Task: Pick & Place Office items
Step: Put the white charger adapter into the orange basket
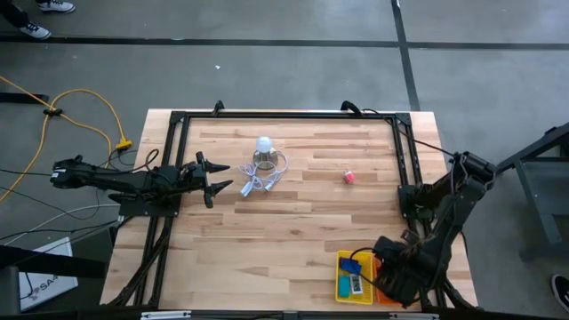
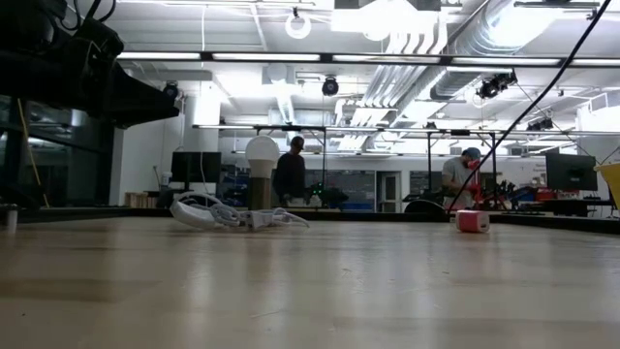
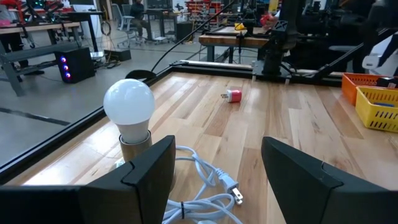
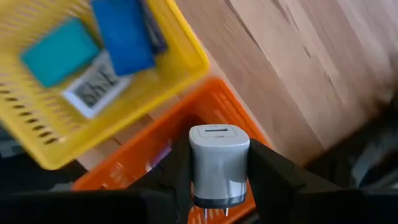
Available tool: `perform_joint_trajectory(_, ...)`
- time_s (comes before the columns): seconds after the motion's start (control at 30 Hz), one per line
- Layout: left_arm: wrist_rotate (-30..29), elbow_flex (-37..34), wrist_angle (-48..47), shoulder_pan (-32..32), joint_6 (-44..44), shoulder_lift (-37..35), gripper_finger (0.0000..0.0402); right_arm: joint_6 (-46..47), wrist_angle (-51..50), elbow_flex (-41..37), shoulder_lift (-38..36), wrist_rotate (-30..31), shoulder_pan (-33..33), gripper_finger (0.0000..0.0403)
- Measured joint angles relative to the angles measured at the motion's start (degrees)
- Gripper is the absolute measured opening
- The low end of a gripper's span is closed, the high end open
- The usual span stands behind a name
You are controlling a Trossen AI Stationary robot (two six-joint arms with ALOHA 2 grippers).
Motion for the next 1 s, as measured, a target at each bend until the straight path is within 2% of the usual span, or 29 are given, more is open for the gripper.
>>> perform_joint_trajectory(0.2,0.01,0.00,0.00,0.01,0.00,0.01,0.0230,6.33,-0.84,0.00,2.66,-3.85,0.78,0.0122)
perform_joint_trajectory(0.4,0.01,0.00,0.00,0.00,0.00,0.00,0.0230,15.99,-0.95,-0.22,3.15,-3.49,2.43,0.0121)
perform_joint_trajectory(0.63,0.00,0.00,0.00,0.01,0.00,0.00,0.0230,25.13,2.13,-5.01,3.38,-5.41,5.28,0.0123)
perform_joint_trajectory(0.87,0.00,0.00,0.00,0.00,0.00,0.00,0.0230,26.75,5.14,-8.01,3.40,-5.14,5.79,0.0120)
perform_joint_trajectory(1.0,0.02,0.00,0.00,0.02,0.00,0.00,0.0230,26.87,5.16,-8.20,3.40,-5.18,5.79,0.0140)
